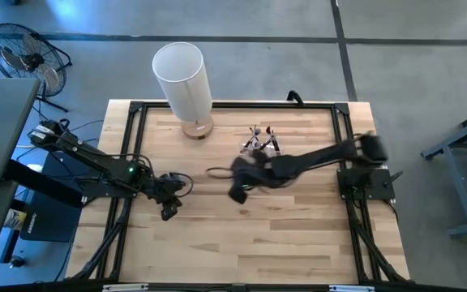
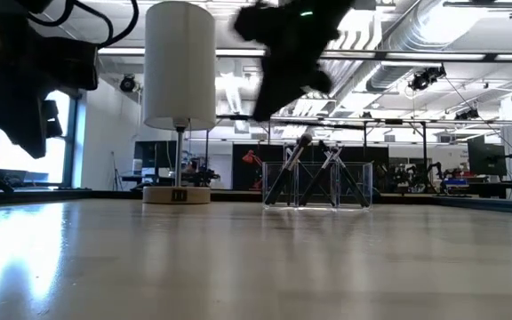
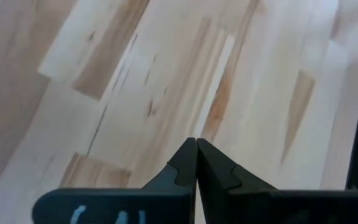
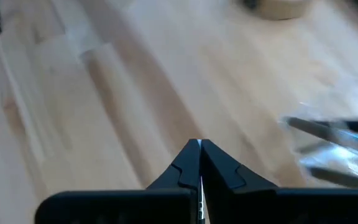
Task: Put items in baskets/containers
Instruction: Put the black eyeshadow brush into the transparent organizer, then return to Home Position
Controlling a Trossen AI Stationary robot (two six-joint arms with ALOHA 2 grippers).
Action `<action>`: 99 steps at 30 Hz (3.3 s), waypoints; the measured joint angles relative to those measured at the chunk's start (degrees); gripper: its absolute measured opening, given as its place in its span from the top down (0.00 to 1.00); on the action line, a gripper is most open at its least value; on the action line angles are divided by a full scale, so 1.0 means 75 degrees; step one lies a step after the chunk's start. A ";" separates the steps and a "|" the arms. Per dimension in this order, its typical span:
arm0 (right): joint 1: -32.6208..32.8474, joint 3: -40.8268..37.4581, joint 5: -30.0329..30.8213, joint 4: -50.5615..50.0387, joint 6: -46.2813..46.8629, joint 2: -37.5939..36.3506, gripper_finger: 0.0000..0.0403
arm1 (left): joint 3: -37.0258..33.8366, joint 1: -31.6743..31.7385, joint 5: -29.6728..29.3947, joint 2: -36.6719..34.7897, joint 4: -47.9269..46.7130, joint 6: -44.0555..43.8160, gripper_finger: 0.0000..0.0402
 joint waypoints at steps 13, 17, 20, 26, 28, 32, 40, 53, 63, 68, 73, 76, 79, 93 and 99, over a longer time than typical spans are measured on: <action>-0.1390 -0.7012 0.0560 0.9475 -0.1758 -0.4698 1.00 | 0.0003 0.0003 -0.2553 0.0000 0.1934 -0.0200 1.00; -0.2302 -0.7988 -0.0288 1.1546 -0.3101 -0.4816 1.00 | 0.0003 0.0003 -0.2711 0.0000 0.2223 -0.0199 1.00; -0.3055 -0.8223 -0.1149 1.1985 -0.3513 -0.4823 1.00 | 0.0003 0.0003 -0.2715 0.0000 0.2293 -0.0201 1.00; -0.4396 -0.8455 -0.2826 1.1934 -0.3505 -0.4704 1.00 | 0.0003 0.0003 -0.2712 0.0000 0.2615 -0.0284 1.00; -0.4643 -0.8449 -0.3244 1.1975 -0.3511 -0.4521 1.00 | 0.0009 0.0003 -0.2713 0.0000 0.2848 -0.0286 1.00; -0.4853 -0.8454 -0.3787 1.2489 -0.3509 -0.3886 1.00 | 0.0020 0.0003 -0.2731 0.0000 0.3105 -0.0262 1.00; -0.4851 -0.8452 -0.4029 1.3096 -0.3446 -0.2937 0.99 | 0.0020 0.0003 -0.2768 0.0000 0.3129 -0.0286 1.00; -0.4848 -0.8452 -0.4028 1.2583 -0.3624 -0.3056 0.76 | 0.0023 0.0002 -0.2580 0.0000 0.3071 -0.0261 1.00; -0.4834 -0.8420 -0.4204 1.2391 -0.3316 -0.3858 0.70 | 0.0024 0.0000 -0.2491 0.0000 0.3052 -0.0259 1.00; -0.4834 -0.8420 -0.4942 1.0991 -0.3227 -0.5308 0.74 | 0.0026 0.0000 -0.2532 0.0000 0.2964 -0.0442 1.00; -0.4831 -0.8443 -0.5377 0.9618 -0.3513 -0.6660 0.84 | 0.0026 0.0000 -0.2560 0.0003 0.2955 -0.0303 1.00; -0.4791 -0.8596 -0.5405 0.9057 -0.3058 -0.7202 0.93 | 0.0026 0.0000 -0.2982 0.0003 0.2957 0.0835 1.00; -0.4569 -0.8819 -0.5391 0.8859 -0.2982 -0.7557 0.99 | 0.0026 0.0007 -0.3810 0.0003 0.3017 0.1723 1.00; -0.2295 -0.8960 -0.3041 0.8376 -0.2683 -0.7392 1.00 | 0.0003 0.2376 -0.1001 0.0003 0.3125 0.4266 1.00; -0.1209 -0.8628 -0.1765 0.8253 -0.2560 -0.7123 1.00 | -0.0316 0.3114 0.0312 -0.0716 0.3625 0.5673 1.00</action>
